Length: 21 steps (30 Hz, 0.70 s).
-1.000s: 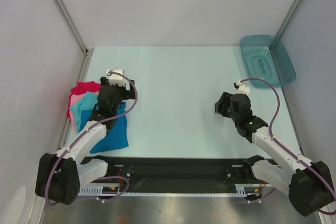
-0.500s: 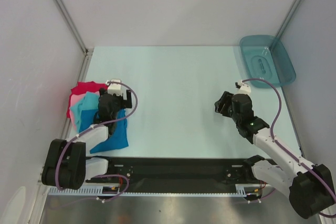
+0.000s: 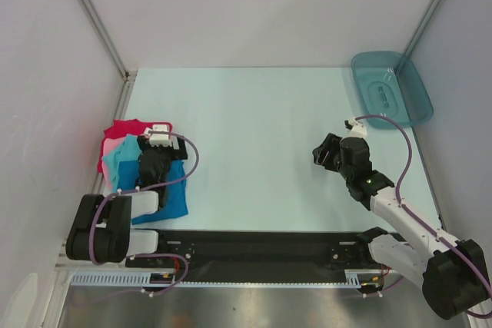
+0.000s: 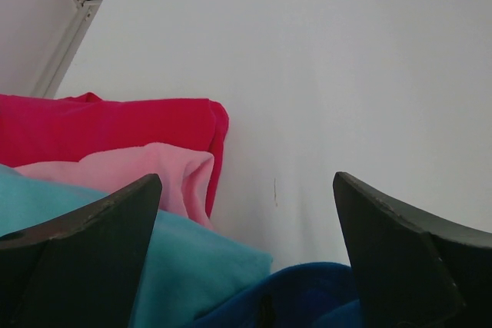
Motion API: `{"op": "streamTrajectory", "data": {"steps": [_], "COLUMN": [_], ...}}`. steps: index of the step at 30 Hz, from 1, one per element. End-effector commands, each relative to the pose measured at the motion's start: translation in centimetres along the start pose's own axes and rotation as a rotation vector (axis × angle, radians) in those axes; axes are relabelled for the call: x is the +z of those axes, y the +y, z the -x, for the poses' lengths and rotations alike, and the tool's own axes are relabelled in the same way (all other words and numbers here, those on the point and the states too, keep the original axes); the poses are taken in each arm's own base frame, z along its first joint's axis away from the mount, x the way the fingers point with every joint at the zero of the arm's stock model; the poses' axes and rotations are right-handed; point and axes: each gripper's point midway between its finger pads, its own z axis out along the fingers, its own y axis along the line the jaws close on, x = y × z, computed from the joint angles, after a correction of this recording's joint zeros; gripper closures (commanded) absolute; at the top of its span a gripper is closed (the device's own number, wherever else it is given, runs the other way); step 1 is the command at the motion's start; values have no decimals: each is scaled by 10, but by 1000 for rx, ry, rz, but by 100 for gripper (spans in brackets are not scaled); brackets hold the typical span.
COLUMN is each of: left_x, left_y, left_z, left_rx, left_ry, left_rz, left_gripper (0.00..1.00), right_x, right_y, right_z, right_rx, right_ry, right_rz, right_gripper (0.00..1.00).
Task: Fold and stack the t-shirts
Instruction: Reset both grippers
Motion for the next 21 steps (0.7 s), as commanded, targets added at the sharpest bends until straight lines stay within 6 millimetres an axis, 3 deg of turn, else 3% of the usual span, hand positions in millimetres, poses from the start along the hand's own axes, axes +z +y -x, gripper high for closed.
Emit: {"op": "streamTrajectory", "data": {"steps": [1,8,16,21], "left_x": [-2,-5,-12,-12], "left_y": [-7,-7,-20,-19], "left_z": [15,16,17,17], "left_rx": [-4,-6,34,32], "left_ry": [-112,-139,-165,-164], "left_rz": [-37,-32,-117,-111], "left_gripper": [0,0,0,0], "right_x": [0,0,-6,-2], "right_y": [4,3,10,12], "right_z": [11,12,15,12], "right_rx": [22,31,19,39], "right_ry": [-42,-50,-54,-26], "right_rz": [18,14,55,53], "right_gripper": [40,40,39,33]}}
